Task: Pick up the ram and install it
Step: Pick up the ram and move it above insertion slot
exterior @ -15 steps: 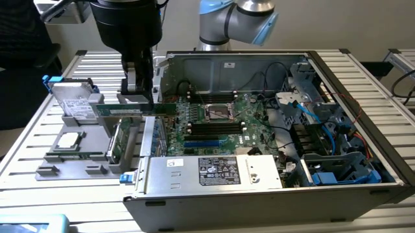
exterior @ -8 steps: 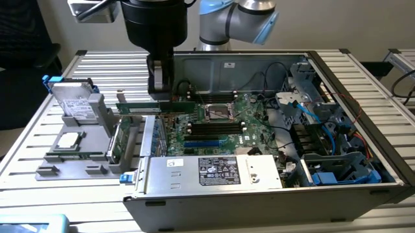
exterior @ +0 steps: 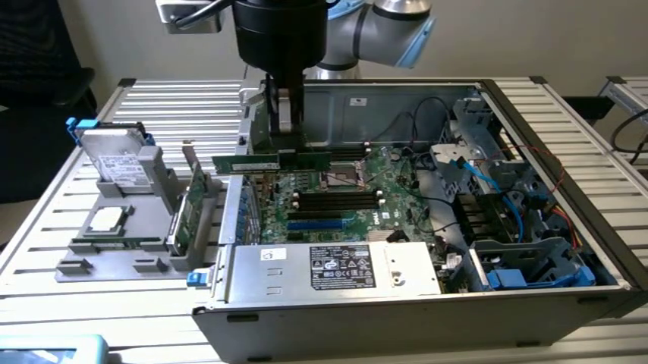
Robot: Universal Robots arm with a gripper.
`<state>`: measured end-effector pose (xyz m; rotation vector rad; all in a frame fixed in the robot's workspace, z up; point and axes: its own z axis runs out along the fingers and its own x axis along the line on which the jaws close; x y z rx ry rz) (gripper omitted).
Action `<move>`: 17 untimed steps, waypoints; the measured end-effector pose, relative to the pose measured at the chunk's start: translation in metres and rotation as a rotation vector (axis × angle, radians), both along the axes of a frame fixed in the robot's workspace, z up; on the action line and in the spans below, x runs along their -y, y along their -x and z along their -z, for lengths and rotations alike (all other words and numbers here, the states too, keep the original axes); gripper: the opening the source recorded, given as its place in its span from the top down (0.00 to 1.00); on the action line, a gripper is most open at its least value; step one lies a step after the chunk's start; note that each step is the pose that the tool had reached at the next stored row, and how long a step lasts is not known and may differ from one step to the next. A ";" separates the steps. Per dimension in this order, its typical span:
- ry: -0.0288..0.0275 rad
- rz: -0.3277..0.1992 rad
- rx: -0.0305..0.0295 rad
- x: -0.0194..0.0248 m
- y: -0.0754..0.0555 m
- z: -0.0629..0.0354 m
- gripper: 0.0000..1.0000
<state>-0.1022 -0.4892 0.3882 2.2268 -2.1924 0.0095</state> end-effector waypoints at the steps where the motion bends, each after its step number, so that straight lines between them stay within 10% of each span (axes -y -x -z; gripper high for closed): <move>1: 0.0015 0.000 0.0017 -0.0020 -0.004 0.0006 0.87; 10: 0.0094 0.000 0.0096 -0.0179 -0.043 0.0082 0.87; 17: 0.0095 0.000 0.0110 -0.0400 -0.062 0.0154 0.87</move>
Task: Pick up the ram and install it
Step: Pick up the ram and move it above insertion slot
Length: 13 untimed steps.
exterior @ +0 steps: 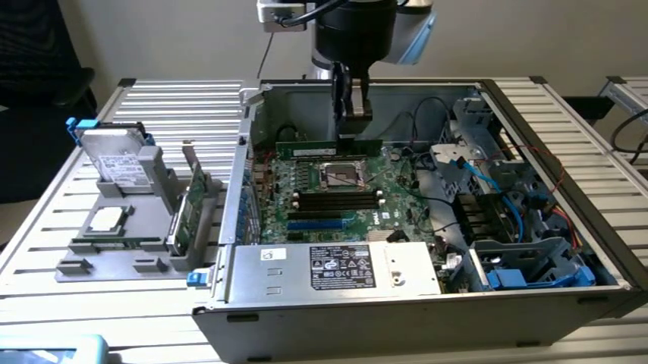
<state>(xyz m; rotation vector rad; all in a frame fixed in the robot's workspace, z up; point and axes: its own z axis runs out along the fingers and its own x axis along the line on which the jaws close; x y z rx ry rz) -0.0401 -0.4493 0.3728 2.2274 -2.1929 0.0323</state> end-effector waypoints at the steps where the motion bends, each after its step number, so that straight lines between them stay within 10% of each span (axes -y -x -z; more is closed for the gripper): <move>1: 0.0001 0.000 0.0007 -0.0032 -0.002 0.0008 0.87; 13: -0.0001 0.000 0.0036 -0.0332 -0.018 0.0150 0.87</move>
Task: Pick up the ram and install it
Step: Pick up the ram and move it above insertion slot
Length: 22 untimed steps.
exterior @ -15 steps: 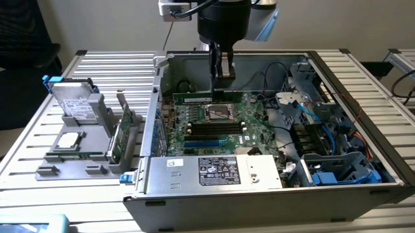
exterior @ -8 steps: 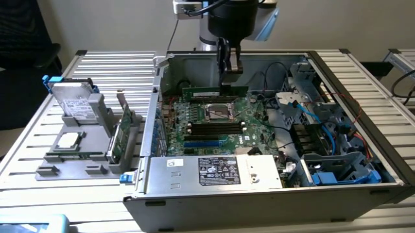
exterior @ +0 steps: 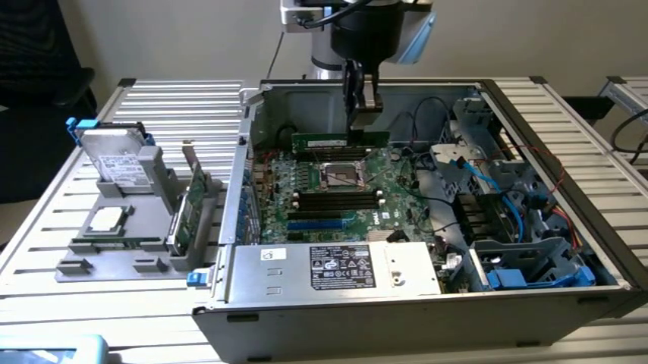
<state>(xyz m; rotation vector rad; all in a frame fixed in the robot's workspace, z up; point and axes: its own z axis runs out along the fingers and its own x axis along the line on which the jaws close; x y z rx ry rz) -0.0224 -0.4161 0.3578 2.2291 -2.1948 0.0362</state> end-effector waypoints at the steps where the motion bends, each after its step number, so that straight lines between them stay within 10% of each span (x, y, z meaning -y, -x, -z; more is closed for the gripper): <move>1: 0.0001 0.000 -0.0001 -0.0005 0.000 0.0007 0.87; 22: -0.0044 0.007 0.0000 -0.0154 -0.002 0.0067 0.87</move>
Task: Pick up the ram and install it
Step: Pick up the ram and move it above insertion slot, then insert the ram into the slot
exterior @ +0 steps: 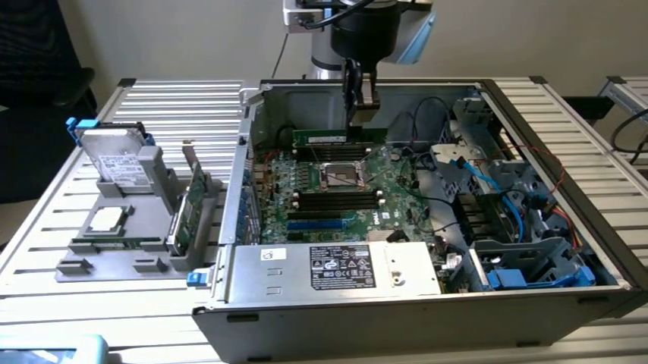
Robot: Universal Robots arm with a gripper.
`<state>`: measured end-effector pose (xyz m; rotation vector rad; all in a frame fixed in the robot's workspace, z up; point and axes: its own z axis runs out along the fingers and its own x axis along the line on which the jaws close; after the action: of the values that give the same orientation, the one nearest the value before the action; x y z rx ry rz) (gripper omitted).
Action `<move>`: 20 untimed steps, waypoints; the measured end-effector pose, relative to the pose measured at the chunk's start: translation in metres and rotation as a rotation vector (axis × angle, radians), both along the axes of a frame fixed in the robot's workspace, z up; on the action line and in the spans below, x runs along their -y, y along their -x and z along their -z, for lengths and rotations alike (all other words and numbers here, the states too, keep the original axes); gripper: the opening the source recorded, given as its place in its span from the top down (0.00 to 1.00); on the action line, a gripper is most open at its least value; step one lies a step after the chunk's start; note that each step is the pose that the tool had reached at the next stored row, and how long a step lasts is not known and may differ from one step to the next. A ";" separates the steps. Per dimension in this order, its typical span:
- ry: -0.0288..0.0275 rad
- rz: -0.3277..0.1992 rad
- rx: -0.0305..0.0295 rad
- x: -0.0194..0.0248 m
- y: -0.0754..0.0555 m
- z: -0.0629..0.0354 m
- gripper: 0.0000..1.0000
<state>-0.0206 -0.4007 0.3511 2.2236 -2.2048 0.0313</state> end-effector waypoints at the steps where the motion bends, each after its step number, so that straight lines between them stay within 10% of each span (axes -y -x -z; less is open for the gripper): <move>1: -0.0009 0.002 0.0000 -0.0005 0.000 0.0005 0.87; 20: -0.0093 0.021 -0.0001 -0.0022 0.000 0.0184 0.87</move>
<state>-0.0206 -0.3986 0.3327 2.2050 -2.2325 0.0209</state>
